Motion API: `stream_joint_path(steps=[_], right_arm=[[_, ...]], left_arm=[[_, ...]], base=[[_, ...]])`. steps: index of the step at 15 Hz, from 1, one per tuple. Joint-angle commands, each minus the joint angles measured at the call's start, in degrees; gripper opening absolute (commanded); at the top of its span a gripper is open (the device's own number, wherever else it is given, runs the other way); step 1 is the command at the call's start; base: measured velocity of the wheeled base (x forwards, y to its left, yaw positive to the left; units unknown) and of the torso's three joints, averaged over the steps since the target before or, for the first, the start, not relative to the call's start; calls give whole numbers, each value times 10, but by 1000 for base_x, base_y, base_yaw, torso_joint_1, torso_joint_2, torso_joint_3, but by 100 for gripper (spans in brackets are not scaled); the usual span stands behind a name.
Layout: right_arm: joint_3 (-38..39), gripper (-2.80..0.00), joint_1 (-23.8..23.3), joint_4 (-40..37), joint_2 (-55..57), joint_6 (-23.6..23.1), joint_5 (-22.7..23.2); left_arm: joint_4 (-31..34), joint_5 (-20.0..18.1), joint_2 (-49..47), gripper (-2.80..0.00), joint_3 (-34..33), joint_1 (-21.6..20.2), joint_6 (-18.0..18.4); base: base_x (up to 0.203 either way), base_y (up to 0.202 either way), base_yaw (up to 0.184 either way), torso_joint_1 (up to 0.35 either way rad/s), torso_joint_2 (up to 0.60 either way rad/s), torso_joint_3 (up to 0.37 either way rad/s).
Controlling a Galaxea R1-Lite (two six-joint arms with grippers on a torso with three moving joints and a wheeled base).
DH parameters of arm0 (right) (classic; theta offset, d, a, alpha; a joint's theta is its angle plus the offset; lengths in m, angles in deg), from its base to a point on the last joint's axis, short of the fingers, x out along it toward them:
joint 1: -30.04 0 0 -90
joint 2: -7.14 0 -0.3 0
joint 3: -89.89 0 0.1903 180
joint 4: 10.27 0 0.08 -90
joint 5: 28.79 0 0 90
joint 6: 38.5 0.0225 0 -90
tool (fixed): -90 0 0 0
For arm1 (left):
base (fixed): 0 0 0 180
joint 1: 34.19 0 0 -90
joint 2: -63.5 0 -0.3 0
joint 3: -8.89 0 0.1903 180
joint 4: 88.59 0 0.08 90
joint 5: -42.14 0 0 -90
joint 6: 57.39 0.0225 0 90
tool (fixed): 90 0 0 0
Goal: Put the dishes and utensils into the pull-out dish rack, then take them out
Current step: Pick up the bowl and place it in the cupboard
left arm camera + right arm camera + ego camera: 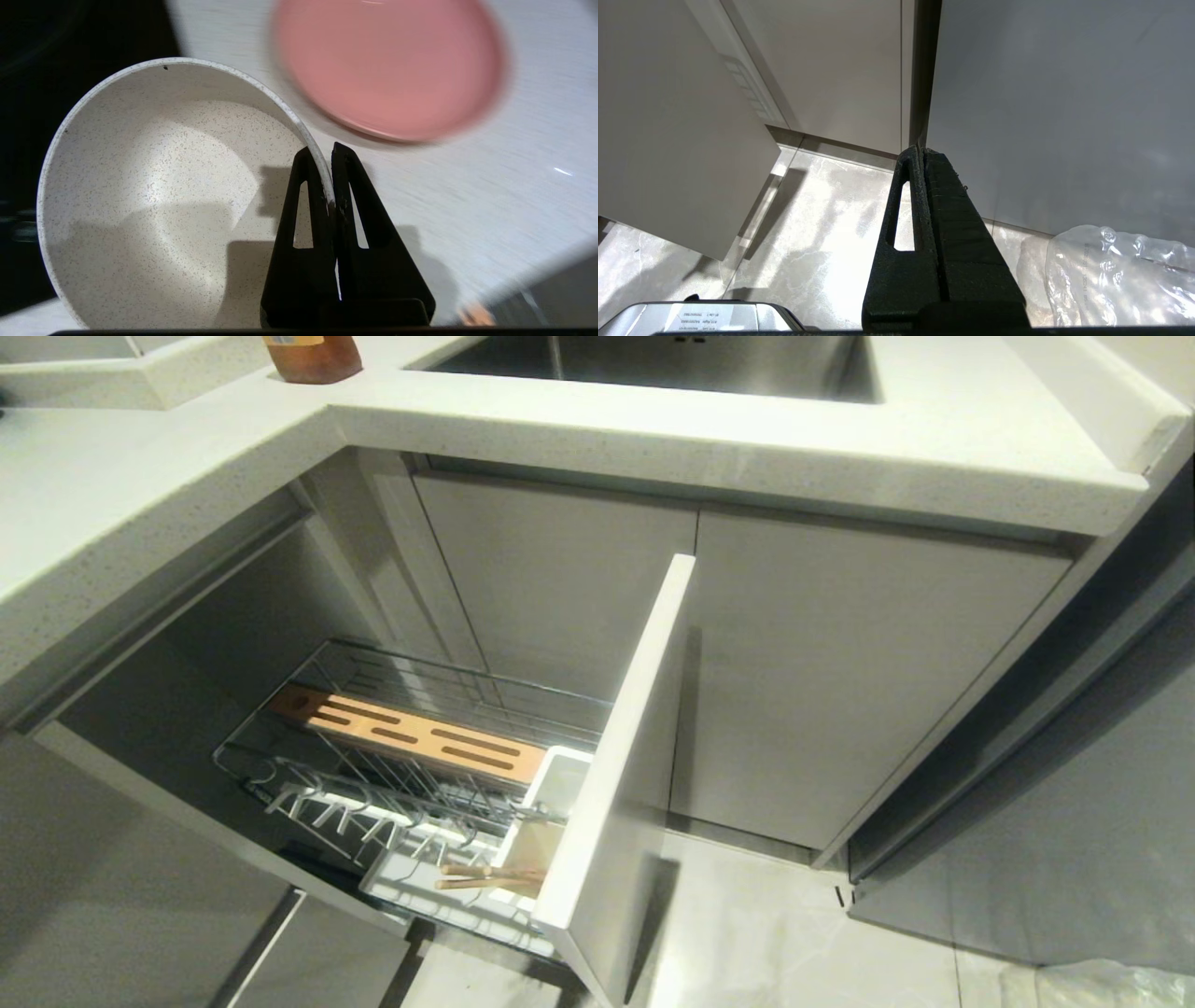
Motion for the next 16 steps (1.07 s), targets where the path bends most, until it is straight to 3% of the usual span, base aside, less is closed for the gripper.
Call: stream_joint_path(steps=[1,5,7,9,10,13,14,16], right_arm=[[0,-280,0,-1,0,0,0],[0,-280,0,0,0,0,0],[0,-280,0,0,0,0,0],[0,-280,0,-1,0,0,0],[0,-280,0,0,0,0,0],[0,-280,0,0,0,0,0],[0,-280,0,0,0,0,0],[0,-280,0,0,0,0,0]], left_arm=[[2,-3,69,-280,-7,84,-27],[-3,-13,130,-280,-11,253,-61],[-49,-29,152,-280,-17,350,-107],[-148,-48,179,-280,-48,442,-156],[-228,-64,192,-280,-89,493,-181],[-444,-117,209,-280,-203,611,-326],[-490,-126,207,-280,-234,634,-367],[-567,-133,192,-280,-298,647,-411]], base=[[0,0,0,0,0,0],[0,0,0,0,0,0],[0,0,0,0,0,0],[0,0,0,0,0,0],[0,0,0,0,0,0],[0,0,0,0,0,0],[0,0,0,0,0,0],[0,0,0,0,0,0]])
